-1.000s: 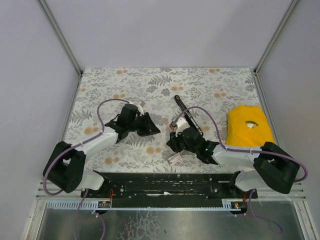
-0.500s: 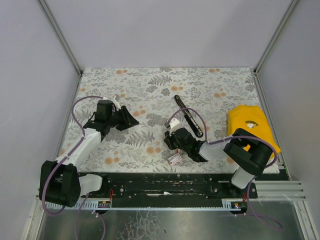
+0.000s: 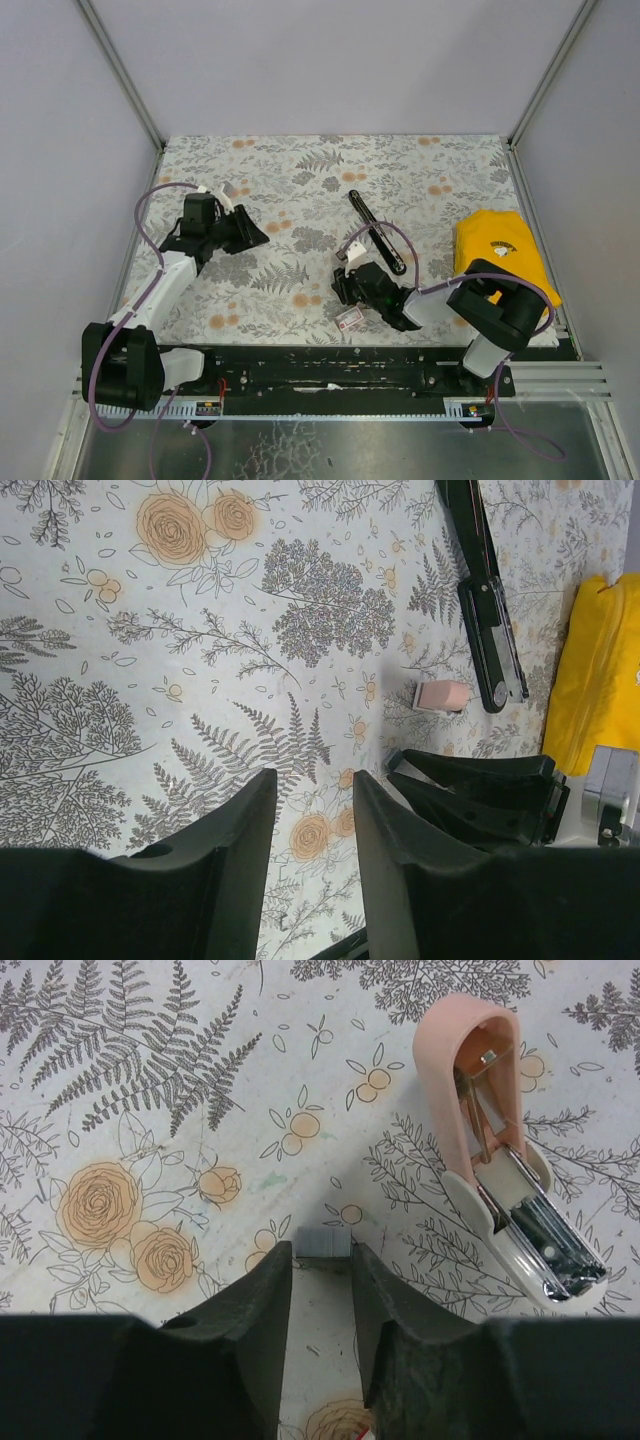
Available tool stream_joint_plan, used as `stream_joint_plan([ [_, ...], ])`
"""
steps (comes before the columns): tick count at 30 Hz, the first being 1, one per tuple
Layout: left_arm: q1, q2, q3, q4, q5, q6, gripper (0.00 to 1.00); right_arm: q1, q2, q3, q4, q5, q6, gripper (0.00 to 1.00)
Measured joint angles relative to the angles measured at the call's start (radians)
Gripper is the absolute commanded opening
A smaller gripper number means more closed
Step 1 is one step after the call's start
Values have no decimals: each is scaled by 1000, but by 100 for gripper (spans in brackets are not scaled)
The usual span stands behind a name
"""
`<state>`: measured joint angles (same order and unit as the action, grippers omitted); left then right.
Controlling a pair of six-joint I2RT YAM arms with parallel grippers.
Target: Load the staples into the stapler
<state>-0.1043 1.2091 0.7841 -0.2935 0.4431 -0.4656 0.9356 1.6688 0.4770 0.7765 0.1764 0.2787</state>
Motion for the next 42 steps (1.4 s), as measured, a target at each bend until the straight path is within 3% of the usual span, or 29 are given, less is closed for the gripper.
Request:
stream_joint_plan([
  [6, 3, 0, -5, 19, 40, 18, 48, 2, -93, -35, -79, -1, 36, 64],
  [9, -12, -5, -40, 62, 62, 10, 52, 2, -208, -34, -184, -2, 51, 70],
  [15, -183, -8, -82, 136, 31, 9, 53, -26, -393, 92, -459, 2, 72, 71],
  [25, -487, 82, -167, 425, -120, 139, 51, -312, -491, 126, -768, -138, 168, 70],
  [34, -581, 272, -205, 594, -177, 228, 47, -368, -501, 89, -832, -204, 246, 69],
  [42, -622, 402, -151, 602, -182, 256, 46, -372, -515, 62, -840, -225, 291, 68],
])
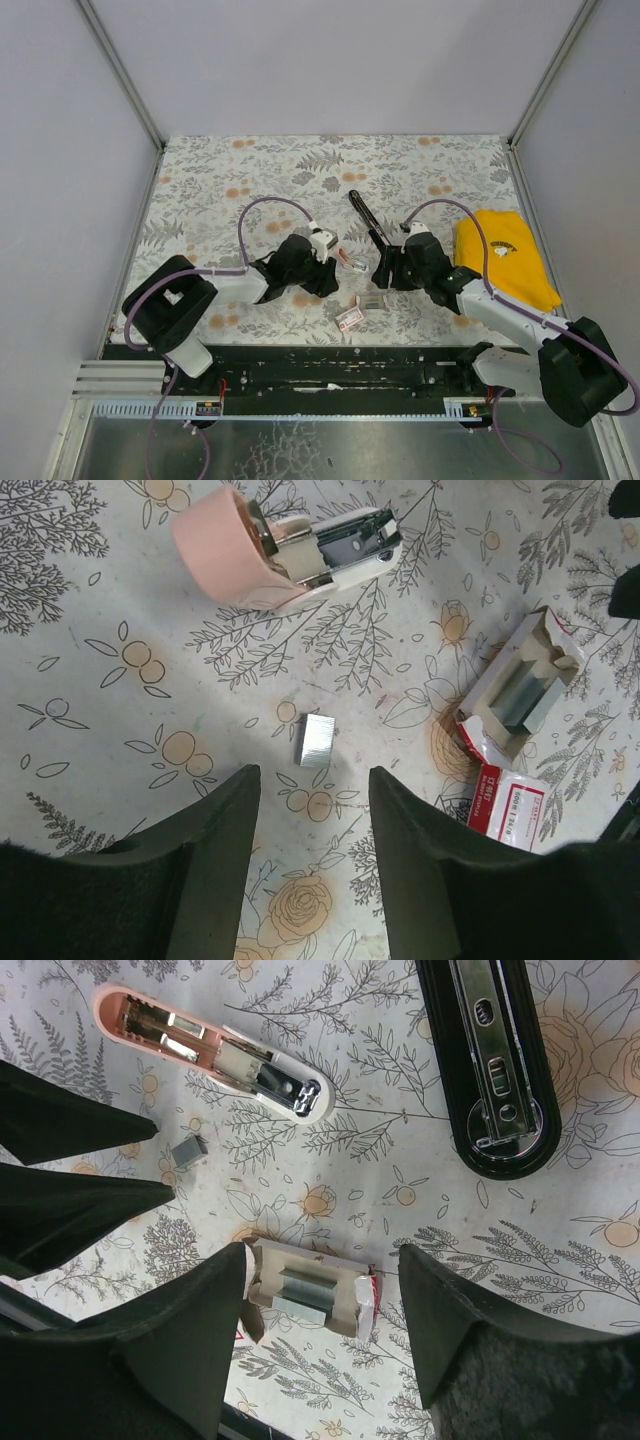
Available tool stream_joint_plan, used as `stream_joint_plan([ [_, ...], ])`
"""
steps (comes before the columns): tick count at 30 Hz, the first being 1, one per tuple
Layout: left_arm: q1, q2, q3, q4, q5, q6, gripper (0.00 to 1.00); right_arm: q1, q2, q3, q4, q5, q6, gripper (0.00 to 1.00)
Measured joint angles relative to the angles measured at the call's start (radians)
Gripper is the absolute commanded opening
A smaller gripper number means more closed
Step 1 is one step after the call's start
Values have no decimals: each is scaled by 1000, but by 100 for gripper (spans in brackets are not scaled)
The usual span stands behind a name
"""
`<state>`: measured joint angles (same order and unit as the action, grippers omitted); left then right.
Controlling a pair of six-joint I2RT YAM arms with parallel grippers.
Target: Load the staples into the stapler
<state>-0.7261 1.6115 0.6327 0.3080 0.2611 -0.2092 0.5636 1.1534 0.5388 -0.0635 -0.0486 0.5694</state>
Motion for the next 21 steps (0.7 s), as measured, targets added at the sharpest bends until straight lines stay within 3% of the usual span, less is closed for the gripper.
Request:
stream_joint_plan([
  [21, -57, 61, 21, 53, -8, -33, 35, -2, -23, -1, -11, 0, 34, 69],
])
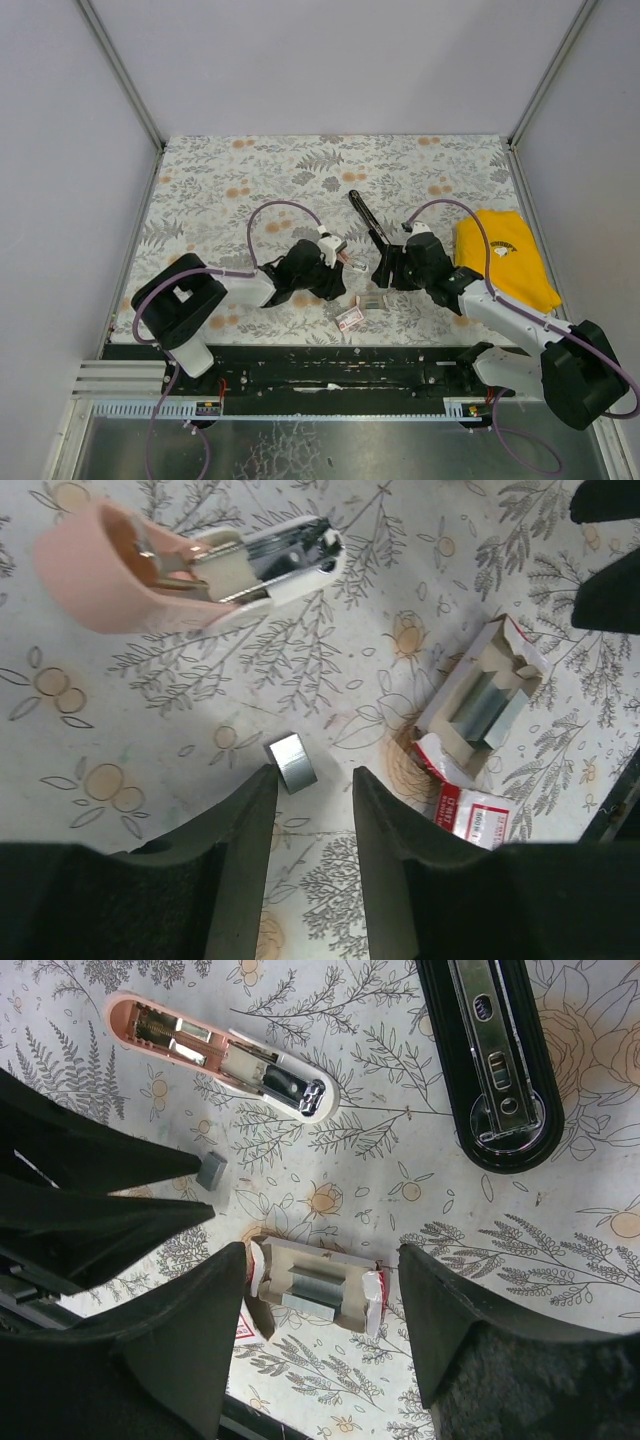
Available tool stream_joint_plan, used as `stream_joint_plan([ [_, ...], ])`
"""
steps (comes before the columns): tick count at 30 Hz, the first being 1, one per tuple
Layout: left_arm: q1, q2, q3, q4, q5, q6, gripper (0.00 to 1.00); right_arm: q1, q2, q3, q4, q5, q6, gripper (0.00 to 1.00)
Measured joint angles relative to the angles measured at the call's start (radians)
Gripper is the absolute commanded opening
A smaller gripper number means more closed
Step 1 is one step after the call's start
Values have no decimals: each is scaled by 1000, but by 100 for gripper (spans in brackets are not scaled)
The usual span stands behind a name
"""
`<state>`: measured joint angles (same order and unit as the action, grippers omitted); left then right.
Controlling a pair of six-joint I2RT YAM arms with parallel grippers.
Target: Load the staples into the stapler
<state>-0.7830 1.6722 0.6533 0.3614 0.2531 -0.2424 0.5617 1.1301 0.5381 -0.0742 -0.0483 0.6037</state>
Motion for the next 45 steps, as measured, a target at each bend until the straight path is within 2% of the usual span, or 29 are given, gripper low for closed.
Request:
stream_joint_plan([
  [11, -101, -6, -47, 82, -21, -135, 35, 0, 27, 19, -32, 3, -2, 68],
  [17, -89, -51, -47, 36, -36, -195, 44, -1, 98, 101, -66, -43, -64, 61],
  [20, -23, -167, -48, -37, -50, -214, 51, 7, 159, 173, -93, -59, -125, 59],
  [25, 188, -414, -19, -203, -79, -220, 66, 77, 269, 295, -135, -53, -238, 55],
  [29, 396, -505, 42, -338, -69, -230, 68, 172, 371, 384, -162, -20, -302, 52],
  [32, 492, -529, 96, -431, -51, -230, 69, 220, 451, 438, -180, 16, -320, 51],
  [39, 559, -533, 237, -561, -39, -154, 69, 286, 587, 483, -190, 113, -308, 47],
  [45, 582, -515, 236, -577, -39, -127, 69, 328, 636, 497, -202, 161, -288, 43],
])
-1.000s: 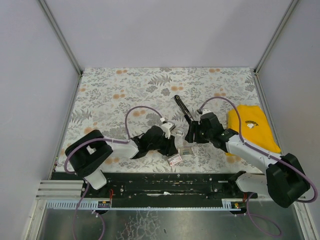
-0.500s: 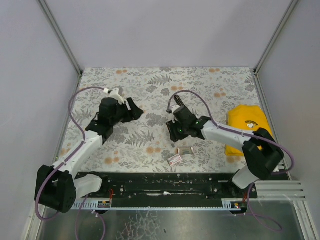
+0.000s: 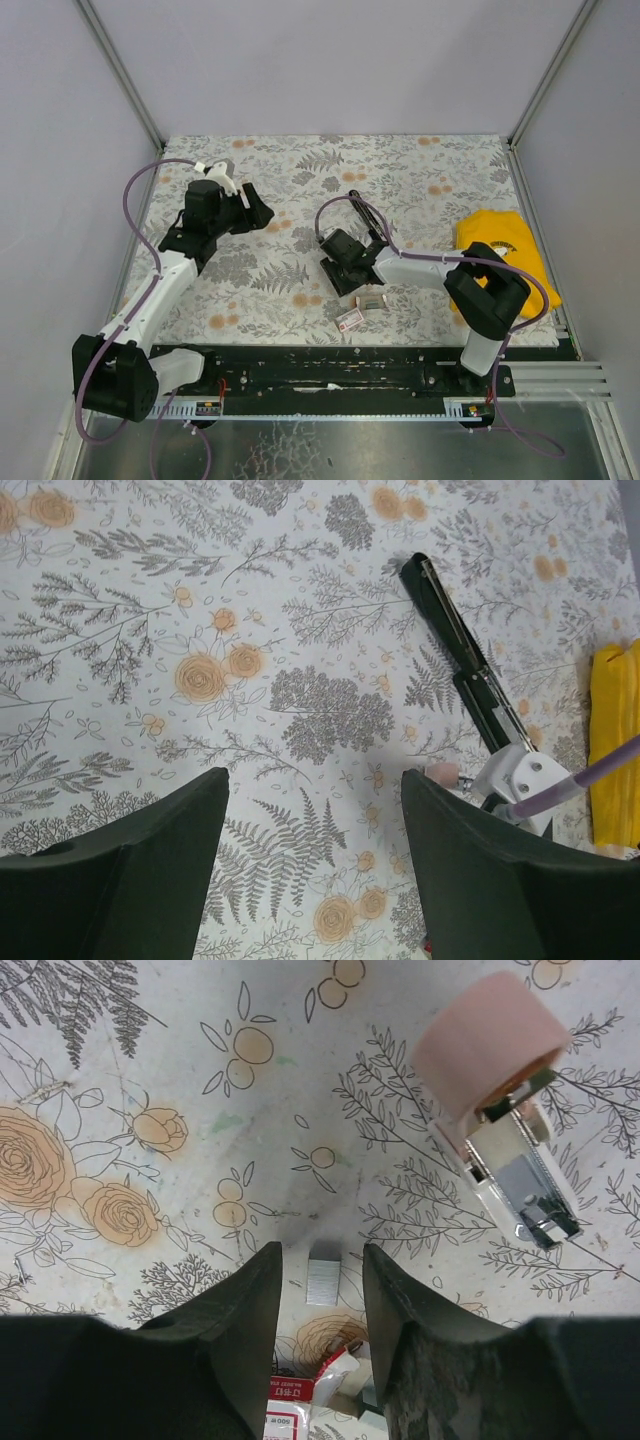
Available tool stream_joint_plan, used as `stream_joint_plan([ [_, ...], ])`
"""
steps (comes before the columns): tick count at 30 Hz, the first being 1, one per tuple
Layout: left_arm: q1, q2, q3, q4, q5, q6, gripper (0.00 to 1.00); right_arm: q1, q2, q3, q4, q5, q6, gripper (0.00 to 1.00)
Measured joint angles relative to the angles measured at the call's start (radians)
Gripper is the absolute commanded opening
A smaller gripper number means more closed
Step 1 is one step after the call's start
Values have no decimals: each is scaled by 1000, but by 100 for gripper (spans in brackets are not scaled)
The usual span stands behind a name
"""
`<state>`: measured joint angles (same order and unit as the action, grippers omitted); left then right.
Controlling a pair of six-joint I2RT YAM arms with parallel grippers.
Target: Load the staples into the stapler
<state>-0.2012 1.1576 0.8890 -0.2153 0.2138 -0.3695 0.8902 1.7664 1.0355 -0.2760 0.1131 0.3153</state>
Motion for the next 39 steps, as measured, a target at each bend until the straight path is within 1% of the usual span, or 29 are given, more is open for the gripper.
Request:
stream_joint_plan([
  [14, 8, 16, -18, -6, 3, 10, 69, 34, 13, 11, -12, 52, 34, 31],
  [23, 8, 33, -26, -6, 23, 10, 69, 34, 13, 11, -14, 55, 70, 29],
  [29, 8, 35, -32, -7, 41, 10, 69, 35, 10, 5, -10, 60, 89, 24],
  [39, 7, 59, -34, -5, 97, 10, 68, 35, -19, -29, 2, 61, 101, 23],
])
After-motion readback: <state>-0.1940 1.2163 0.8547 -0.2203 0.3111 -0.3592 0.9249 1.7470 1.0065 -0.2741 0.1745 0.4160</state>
